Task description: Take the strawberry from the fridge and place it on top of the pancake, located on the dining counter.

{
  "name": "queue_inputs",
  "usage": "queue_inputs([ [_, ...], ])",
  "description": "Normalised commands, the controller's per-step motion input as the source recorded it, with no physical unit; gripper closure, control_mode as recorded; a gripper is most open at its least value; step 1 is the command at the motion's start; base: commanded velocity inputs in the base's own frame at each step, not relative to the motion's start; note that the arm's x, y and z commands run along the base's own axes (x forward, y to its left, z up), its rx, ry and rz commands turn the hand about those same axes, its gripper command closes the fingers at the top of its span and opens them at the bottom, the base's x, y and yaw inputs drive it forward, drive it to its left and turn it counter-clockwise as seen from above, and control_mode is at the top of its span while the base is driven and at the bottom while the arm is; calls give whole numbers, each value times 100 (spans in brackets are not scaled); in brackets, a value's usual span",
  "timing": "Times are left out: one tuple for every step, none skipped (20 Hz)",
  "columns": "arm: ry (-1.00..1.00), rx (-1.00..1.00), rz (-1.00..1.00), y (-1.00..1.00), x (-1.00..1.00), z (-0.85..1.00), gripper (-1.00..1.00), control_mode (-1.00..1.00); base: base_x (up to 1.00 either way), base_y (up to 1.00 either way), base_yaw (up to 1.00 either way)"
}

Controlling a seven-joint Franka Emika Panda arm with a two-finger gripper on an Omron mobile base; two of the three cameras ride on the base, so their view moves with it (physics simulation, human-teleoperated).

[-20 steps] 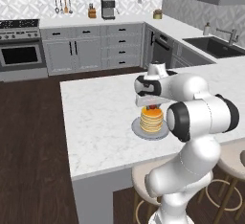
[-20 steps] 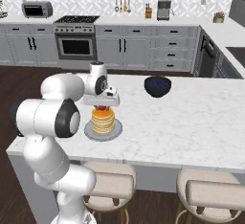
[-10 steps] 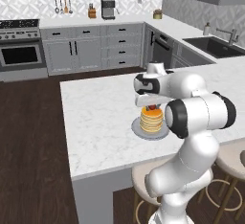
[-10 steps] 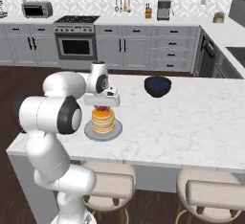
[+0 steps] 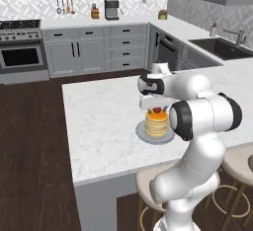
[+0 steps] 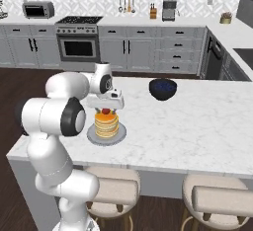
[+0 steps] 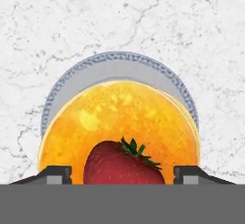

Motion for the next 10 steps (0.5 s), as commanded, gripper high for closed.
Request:
queue_inputs([
  [-1,0,0,0,-19,10,-100,-100,0,0,0],
  [-2,0,0,0,-21,13,-100,-100,0,0,0],
  [-3,0,0,0,-23,16,-100,-100,0,0,0],
  [-3,0,0,0,-21,21,-100,-100,0,0,0],
  [-4,-3,0,0,-23,30,-100,-100,0,0,0],
  [-5,-5,0,3,-22,34,-100,-100,0,0,0],
  [-11,-7,0,6,-22,43,-100,-100,0,0,0],
  [-15,-9,0,10,-29,46,-100,-100,0,0,0],
  [-15,-9,0,6,-35,49,-100,-100,0,0,0],
  [-15,-8,0,2,-38,51,-100,-100,0,0,0],
])
